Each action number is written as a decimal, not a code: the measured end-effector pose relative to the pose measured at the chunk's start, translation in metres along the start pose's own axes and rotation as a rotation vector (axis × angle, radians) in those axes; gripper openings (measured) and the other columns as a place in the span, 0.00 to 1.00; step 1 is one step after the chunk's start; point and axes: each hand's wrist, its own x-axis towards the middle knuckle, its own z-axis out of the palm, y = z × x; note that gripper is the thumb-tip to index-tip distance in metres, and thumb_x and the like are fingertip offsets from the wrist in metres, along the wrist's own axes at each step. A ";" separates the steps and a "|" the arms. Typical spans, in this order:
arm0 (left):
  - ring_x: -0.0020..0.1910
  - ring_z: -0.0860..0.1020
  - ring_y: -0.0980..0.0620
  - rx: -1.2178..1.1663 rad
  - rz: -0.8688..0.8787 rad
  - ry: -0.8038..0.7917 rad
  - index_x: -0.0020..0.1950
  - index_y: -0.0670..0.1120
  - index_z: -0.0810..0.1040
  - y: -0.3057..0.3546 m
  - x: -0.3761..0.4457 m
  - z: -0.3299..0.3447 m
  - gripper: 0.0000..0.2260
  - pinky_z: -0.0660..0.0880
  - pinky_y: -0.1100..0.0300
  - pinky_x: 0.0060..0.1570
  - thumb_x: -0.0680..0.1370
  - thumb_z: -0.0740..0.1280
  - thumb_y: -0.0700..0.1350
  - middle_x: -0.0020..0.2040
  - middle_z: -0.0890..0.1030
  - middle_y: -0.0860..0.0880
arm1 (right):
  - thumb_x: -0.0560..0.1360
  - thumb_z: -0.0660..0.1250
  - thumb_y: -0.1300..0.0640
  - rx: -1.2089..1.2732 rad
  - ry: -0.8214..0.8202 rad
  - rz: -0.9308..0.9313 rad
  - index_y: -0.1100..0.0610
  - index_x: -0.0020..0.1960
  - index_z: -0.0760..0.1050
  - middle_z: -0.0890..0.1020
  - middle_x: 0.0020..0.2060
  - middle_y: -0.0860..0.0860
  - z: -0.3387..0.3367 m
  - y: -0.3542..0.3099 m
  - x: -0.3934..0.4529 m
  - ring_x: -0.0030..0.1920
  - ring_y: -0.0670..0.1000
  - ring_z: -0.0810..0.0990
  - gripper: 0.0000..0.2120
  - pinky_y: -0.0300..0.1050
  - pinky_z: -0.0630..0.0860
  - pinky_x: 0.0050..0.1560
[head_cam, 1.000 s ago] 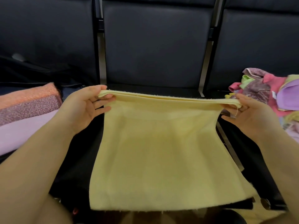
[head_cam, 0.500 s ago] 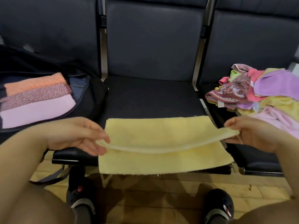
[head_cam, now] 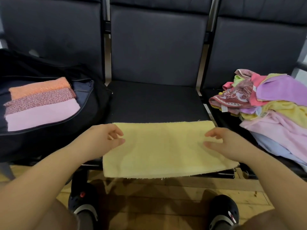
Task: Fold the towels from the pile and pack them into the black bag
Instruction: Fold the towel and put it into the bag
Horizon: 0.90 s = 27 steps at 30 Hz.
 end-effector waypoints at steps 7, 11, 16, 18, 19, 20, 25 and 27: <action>0.77 0.38 0.47 0.362 -0.034 -0.458 0.78 0.49 0.38 0.019 0.025 0.036 0.43 0.41 0.52 0.75 0.75 0.56 0.69 0.78 0.35 0.46 | 0.73 0.56 0.30 -0.274 -0.396 0.083 0.48 0.79 0.40 0.37 0.77 0.53 0.037 -0.029 0.029 0.77 0.56 0.37 0.44 0.58 0.43 0.75; 0.76 0.34 0.46 0.390 -0.069 -0.396 0.77 0.49 0.34 0.025 0.052 0.052 0.43 0.37 0.51 0.75 0.74 0.50 0.71 0.76 0.31 0.44 | 0.73 0.55 0.29 -0.322 -0.371 0.093 0.48 0.78 0.36 0.35 0.76 0.54 0.041 -0.025 0.064 0.76 0.57 0.35 0.46 0.59 0.41 0.74; 0.77 0.36 0.48 0.368 -0.029 -0.217 0.78 0.50 0.37 0.017 0.089 0.060 0.41 0.37 0.52 0.75 0.75 0.48 0.71 0.77 0.34 0.46 | 0.72 0.54 0.28 -0.274 -0.209 0.067 0.45 0.78 0.40 0.38 0.77 0.51 0.045 -0.013 0.105 0.77 0.55 0.37 0.43 0.57 0.40 0.75; 0.77 0.36 0.49 0.358 -0.025 -0.177 0.78 0.50 0.38 0.016 0.098 0.062 0.41 0.37 0.52 0.75 0.75 0.49 0.71 0.78 0.36 0.46 | 0.72 0.54 0.28 -0.262 -0.174 0.062 0.45 0.78 0.42 0.38 0.78 0.51 0.047 -0.012 0.115 0.77 0.54 0.37 0.43 0.57 0.39 0.75; 0.77 0.37 0.49 0.356 -0.027 -0.165 0.78 0.50 0.38 0.016 0.102 0.062 0.41 0.37 0.52 0.75 0.75 0.49 0.71 0.78 0.36 0.46 | 0.72 0.55 0.28 -0.254 -0.166 0.067 0.45 0.78 0.42 0.39 0.78 0.51 0.048 -0.013 0.119 0.77 0.54 0.37 0.43 0.57 0.39 0.75; 0.77 0.37 0.49 0.353 -0.029 -0.159 0.78 0.50 0.38 0.016 0.104 0.062 0.41 0.37 0.52 0.75 0.75 0.49 0.71 0.78 0.36 0.46 | 0.73 0.55 0.29 -0.245 -0.160 0.075 0.45 0.78 0.43 0.39 0.78 0.51 0.049 -0.014 0.121 0.77 0.54 0.37 0.42 0.57 0.39 0.75; 0.77 0.41 0.47 0.310 0.056 -0.114 0.79 0.51 0.49 0.020 0.108 0.050 0.38 0.40 0.52 0.75 0.76 0.58 0.67 0.79 0.42 0.46 | 0.76 0.62 0.40 -0.094 -0.053 -0.118 0.49 0.77 0.55 0.53 0.78 0.50 0.050 -0.041 0.110 0.77 0.51 0.50 0.34 0.48 0.50 0.76; 0.76 0.55 0.49 0.240 0.139 -0.090 0.73 0.53 0.65 0.016 0.107 0.035 0.29 0.52 0.54 0.74 0.75 0.65 0.62 0.76 0.59 0.49 | 0.77 0.65 0.46 0.001 -0.012 -0.304 0.50 0.73 0.65 0.65 0.72 0.47 0.055 -0.057 0.097 0.72 0.47 0.63 0.27 0.37 0.58 0.69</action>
